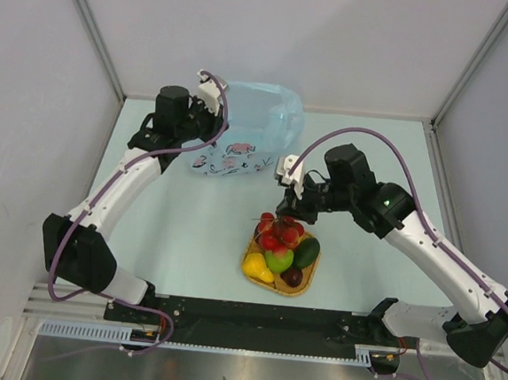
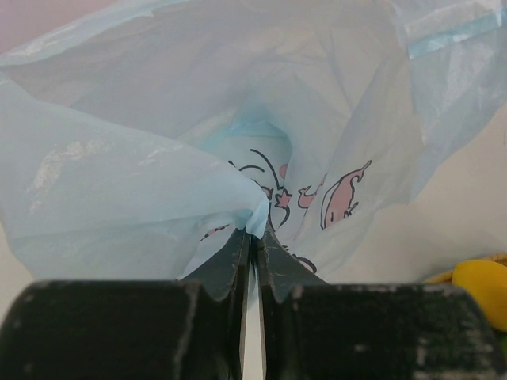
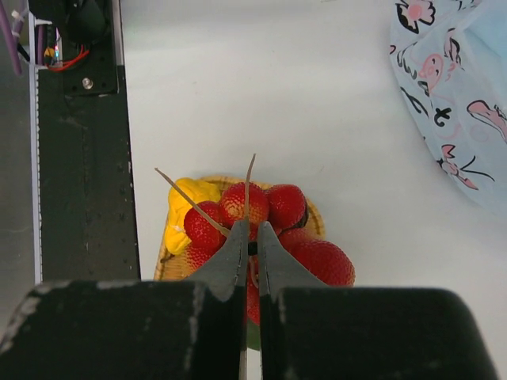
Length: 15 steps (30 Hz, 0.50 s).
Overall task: Take the fake fruits out of the plastic bag
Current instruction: Place the fake fruit on the plate.
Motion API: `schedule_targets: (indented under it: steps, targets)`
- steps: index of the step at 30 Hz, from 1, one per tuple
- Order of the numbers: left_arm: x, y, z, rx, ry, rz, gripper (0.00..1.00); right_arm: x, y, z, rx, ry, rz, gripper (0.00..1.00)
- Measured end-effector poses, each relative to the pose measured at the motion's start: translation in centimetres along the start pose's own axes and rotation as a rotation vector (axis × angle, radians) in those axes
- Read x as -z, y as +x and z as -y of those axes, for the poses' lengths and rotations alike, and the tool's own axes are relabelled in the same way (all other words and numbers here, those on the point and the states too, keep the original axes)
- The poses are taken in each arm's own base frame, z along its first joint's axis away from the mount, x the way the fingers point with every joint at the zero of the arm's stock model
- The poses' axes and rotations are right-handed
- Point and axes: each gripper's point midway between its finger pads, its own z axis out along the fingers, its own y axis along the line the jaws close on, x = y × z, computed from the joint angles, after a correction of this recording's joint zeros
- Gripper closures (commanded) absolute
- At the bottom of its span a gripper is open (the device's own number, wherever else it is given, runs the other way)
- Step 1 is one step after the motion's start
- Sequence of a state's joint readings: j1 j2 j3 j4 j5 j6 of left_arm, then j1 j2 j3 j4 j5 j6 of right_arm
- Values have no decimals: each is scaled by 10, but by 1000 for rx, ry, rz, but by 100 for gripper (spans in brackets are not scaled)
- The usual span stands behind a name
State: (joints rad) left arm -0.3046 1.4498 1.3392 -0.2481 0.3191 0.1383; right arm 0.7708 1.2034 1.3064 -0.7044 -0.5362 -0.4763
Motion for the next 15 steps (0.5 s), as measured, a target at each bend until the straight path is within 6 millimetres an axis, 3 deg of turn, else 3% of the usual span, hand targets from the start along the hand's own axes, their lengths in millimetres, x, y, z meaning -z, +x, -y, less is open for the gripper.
schedule_targets:
  steps: [5, 12, 15]
  targets:
    - [1, 3, 1, 2, 1, -5, 89, -6, -2, 4, -32, 2, 21, 100]
    - [2, 2, 1, 0, 3, -1, 88, -24, 39, 3, -93, -10, -35, 100]
    - [2, 2, 1, 0, 3, -1, 89, -28, 48, 4, -115, -6, -43, 100]
